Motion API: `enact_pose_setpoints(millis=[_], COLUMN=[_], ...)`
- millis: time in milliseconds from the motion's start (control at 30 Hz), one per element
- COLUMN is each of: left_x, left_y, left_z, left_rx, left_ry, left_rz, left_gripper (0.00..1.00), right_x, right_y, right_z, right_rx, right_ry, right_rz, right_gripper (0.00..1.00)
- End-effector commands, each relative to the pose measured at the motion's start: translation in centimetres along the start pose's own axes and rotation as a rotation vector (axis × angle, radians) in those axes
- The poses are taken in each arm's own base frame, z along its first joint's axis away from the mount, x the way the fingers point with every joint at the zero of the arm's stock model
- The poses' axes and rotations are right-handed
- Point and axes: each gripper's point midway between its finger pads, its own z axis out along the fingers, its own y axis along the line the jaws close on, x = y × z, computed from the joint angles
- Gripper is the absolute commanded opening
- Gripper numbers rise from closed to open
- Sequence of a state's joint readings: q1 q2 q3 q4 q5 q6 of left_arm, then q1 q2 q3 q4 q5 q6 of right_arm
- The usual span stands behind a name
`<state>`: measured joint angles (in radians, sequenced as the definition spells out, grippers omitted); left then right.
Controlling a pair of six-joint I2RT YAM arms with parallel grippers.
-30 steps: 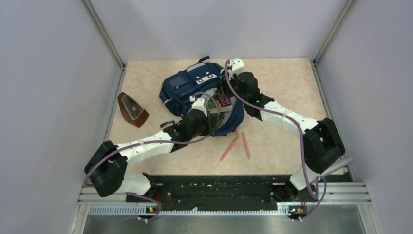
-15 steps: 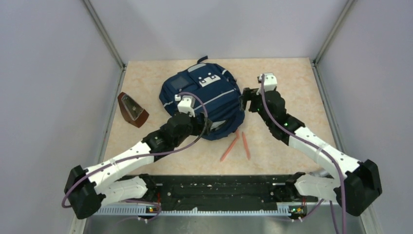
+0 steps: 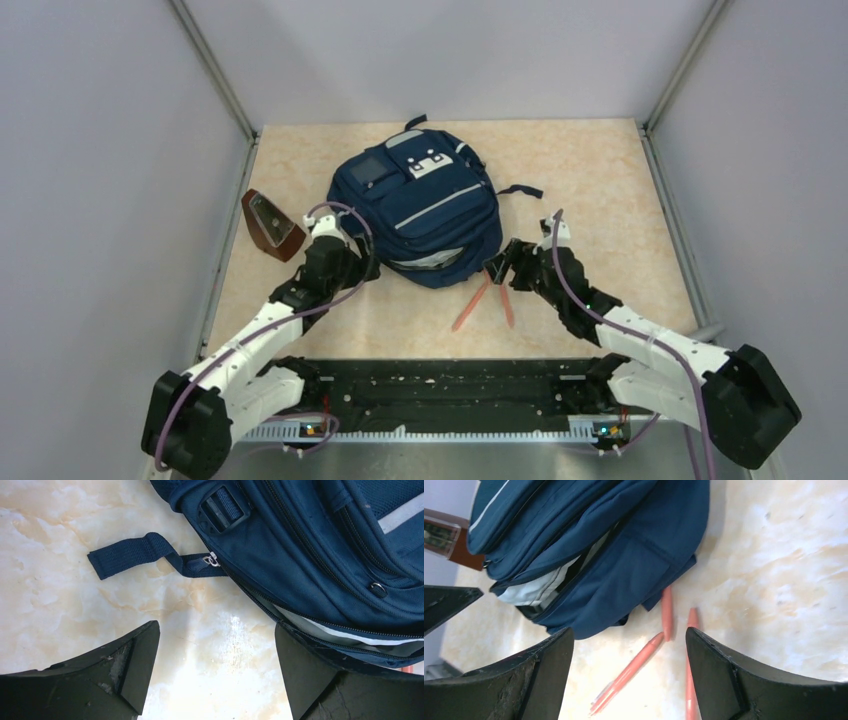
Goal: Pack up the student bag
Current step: Adjust the student bag at the center of the board, then zip the student bag at the center of the board.
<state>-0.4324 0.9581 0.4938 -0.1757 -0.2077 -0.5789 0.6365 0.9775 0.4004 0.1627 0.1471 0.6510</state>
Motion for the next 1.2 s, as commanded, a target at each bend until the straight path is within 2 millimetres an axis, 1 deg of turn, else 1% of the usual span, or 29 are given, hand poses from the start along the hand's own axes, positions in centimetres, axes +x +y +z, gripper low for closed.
enact_pose_setpoints(millis=[0,67,133,200,267,367,467,533,600,633,700,767,800,833,867,933,967,1067,1167], left_x=[-1.8,-1.7,-1.9,-2.1,-2.1,-2.0,-2.0,-1.9,-1.8,-1.7,-1.6,-1.9,-2.1,-2.1,-2.1,-2.0,-1.7,-1.2,-1.0], left_y=[-0.5,-0.1,-0.1,-0.2,-0.3,-0.3,0.2,0.8,1.4,1.7,1.9,1.6,1.3,1.1,1.1,1.2,0.7,0.1,-1.0], left_z=[0.6,0.8,0.9,1.0,1.0,0.9,1.0,1.2,1.4,1.6,1.8,1.9,1.9,2.0,2.1,2.3,2.4,3.0,3.6], left_rx=[0.055,0.049,0.062,0.081,0.088,0.094,0.075,0.056,0.037,0.032,0.034,0.064,0.083,0.097,0.102,0.101,0.126,0.161,0.229], left_ry=[-0.045,-0.039,-0.049,-0.056,-0.053,-0.049,-0.053,-0.052,-0.047,-0.045,-0.039,-0.061,-0.072,-0.078,-0.080,-0.082,-0.064,-0.038,-0.018], left_rz=[-0.059,-0.080,-0.098,-0.111,-0.115,-0.111,-0.112,-0.120,-0.136,-0.145,-0.161,-0.161,-0.156,-0.153,-0.148,-0.140,-0.133,-0.118,-0.074], left_gripper=[0.90,0.90,0.90,0.90,0.90,0.90,0.90,0.90,0.91,0.91,0.91,0.91,0.91,0.91,0.91,0.91,0.91,0.90,0.85], right_x=[-1.3,-0.9,-0.6,-0.2,-0.3,0.1,0.4,0.2,-0.1,-0.2,-0.8,-1.7,-2.2,-2.8,-3.6,-5.0,-5.7,-7.5,-8.9], right_y=[4.1,4.4,4.1,3.7,3.7,3.5,3.8,4.0,3.9,3.8,3.9,4.0,4.1,4.0,3.6,3.3,2.9,2.1,1.6], right_z=[0.3,0.9,1.8,2.7,3.3,4.4,5.4,6.0,6.8,7.1,7.4,7.4,7.4,7.4,7.3,7.0,6.8,6.5,6.6], right_rx=[-0.173,-0.188,-0.162,-0.129,-0.130,-0.111,-0.122,-0.136,-0.110,-0.095,-0.095,-0.105,-0.108,-0.108,-0.103,-0.103,-0.095,-0.061,-0.032], right_ry=[-0.073,-0.069,-0.057,-0.048,-0.060,-0.050,-0.043,-0.056,-0.054,-0.054,-0.072,-0.087,-0.095,-0.103,-0.117,-0.139,-0.150,-0.171,-0.172], right_rz=[0.184,0.215,0.229,0.238,0.244,0.244,0.241,0.219,0.193,0.176,0.146,0.134,0.129,0.127,0.130,0.128,0.122,0.084,0.048], right_gripper=[0.80,0.79,0.76,0.75,0.76,0.76,0.76,0.76,0.73,0.69,0.55,0.44,0.36,0.24,0.15,0.03,0.00,0.00,0.00])
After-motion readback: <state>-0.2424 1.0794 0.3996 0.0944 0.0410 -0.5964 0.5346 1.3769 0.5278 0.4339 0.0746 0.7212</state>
